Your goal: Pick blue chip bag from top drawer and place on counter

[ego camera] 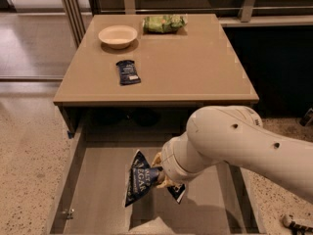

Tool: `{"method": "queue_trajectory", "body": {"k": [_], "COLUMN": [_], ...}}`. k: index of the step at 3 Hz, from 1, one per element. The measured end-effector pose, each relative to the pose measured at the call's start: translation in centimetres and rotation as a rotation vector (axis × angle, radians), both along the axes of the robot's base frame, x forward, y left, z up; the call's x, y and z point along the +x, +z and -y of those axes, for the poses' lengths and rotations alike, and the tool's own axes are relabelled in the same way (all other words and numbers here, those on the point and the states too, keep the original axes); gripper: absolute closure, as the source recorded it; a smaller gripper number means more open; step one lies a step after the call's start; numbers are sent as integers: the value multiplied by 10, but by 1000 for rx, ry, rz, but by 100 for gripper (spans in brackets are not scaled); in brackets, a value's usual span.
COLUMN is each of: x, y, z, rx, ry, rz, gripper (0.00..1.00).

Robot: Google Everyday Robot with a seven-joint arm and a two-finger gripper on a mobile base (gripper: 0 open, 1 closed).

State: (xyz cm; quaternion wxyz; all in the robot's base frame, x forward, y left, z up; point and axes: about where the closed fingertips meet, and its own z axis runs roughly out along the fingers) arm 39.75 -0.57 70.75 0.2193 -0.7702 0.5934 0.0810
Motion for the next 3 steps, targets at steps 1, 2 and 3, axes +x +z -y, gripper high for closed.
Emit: {"method": "queue_trajectory", "body": {"k": [1, 2, 3], "x": [-11, -18, -14], "y": [53, 83, 105], "z": [-16, -27, -31], "rx": [10, 13, -2], "ry": [90, 141, 139], "rz": [108, 171, 244], "gripper": [100, 100, 100]}}
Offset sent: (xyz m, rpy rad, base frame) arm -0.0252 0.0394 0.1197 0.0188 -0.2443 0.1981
